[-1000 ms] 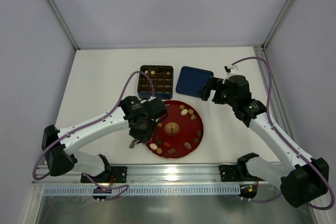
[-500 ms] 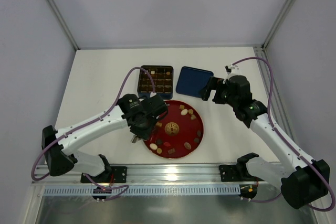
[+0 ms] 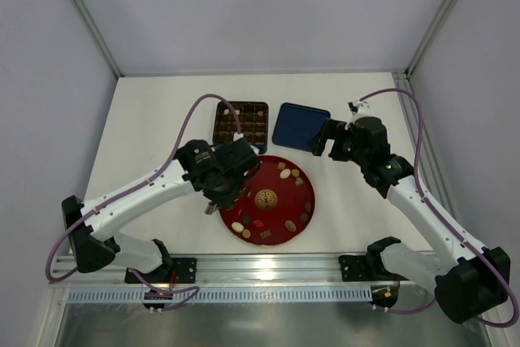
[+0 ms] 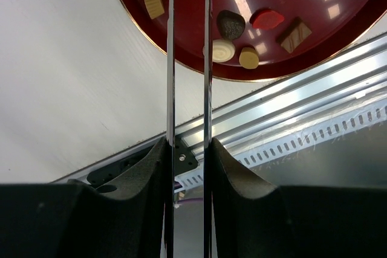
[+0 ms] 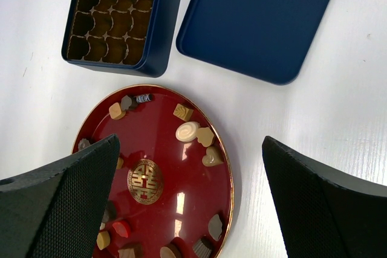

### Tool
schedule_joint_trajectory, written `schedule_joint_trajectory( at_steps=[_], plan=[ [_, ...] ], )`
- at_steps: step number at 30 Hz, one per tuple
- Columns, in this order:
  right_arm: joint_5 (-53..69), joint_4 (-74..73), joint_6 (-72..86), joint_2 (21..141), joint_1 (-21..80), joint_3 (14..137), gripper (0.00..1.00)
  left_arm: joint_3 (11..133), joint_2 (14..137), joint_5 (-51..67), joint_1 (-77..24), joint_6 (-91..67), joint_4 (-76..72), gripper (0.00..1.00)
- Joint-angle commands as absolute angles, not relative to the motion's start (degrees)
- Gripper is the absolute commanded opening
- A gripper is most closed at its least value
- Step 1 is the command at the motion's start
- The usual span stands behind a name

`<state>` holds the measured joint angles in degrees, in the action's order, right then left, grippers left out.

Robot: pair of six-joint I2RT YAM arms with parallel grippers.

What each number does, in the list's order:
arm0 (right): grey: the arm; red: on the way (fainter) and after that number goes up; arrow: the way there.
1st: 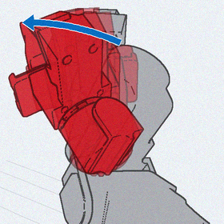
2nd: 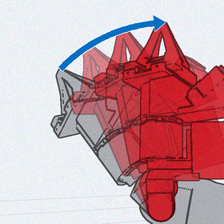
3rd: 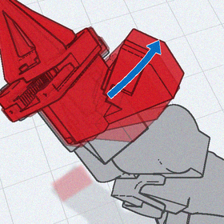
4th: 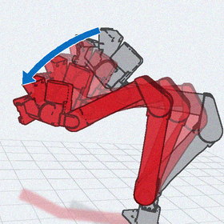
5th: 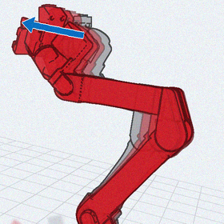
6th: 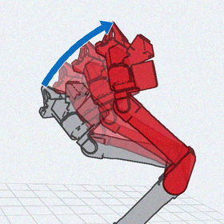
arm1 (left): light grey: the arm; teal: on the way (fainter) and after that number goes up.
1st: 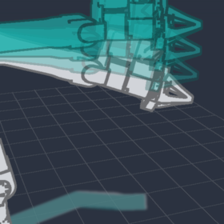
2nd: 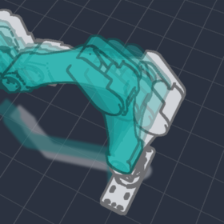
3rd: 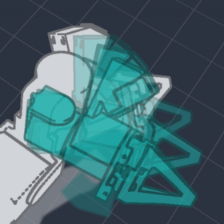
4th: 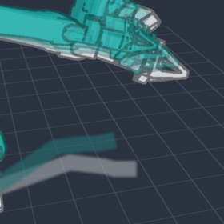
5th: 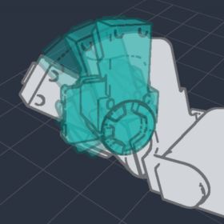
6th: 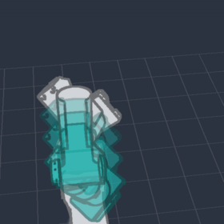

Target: Pack the chocolate

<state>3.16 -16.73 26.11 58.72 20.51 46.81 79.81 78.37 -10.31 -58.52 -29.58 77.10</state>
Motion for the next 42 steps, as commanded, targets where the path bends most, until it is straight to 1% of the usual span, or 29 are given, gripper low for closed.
schedule_joint_trajectory(
  at_steps=[1, 5, 11, 16, 23, 27, 32, 42],
  plan=[
    [3.1, -14.3, 26.4, 57.5, 20.4, 47.2, 1.00, 83.8, 78.8, -12.1, -57.2, -28.1, 78.8, 0.23],
    [3.3, -14.3, 26.2, 57.7, 20.4, 47.4, 1.00, 86.9, 80.7, -12.2, -54.2, -26.5, 77.8, 0.23],
    [3.5, -14.3, 26.0, 58.3, 20.4, 47.9, 1.00, 93.0, 84.5, -12.6, -47.1, -22.2, 75.4, 0.23],
    [3.7, -14.3, 25.8, 58.8, 20.3, 48.4, 1.00, 99.6, 90.4, -13.4, -40.8, -19.2, 71.7, 0.24],
    [4.5, -14.6, 25.4, 59.3, 20.3, 49.1, 1.00, 108.4, 99.5, -14.7, -36.5, -17.0, 68.5, 0.23],
    [4.7, -14.8, 25.1, 59.6, 20.3, 49.5, 1.00, 111.3, 103.5, -14.8, -34.5, -16.4, 67.5, 0.23],
    [4.7, -14.8, 24.9, 60.0, 20.2, 49.9, 1.00, 113.4, 106.7, -14.8, -32.5, -15.5, 66.4, 0.23],
    [5.1, -14.7, 24.9, 60.4, 20.2, 50.0, 1.00, 112.8, 108.7, -13.5, -31.1, -14.6, 64.7, 0.24]
  ],
)
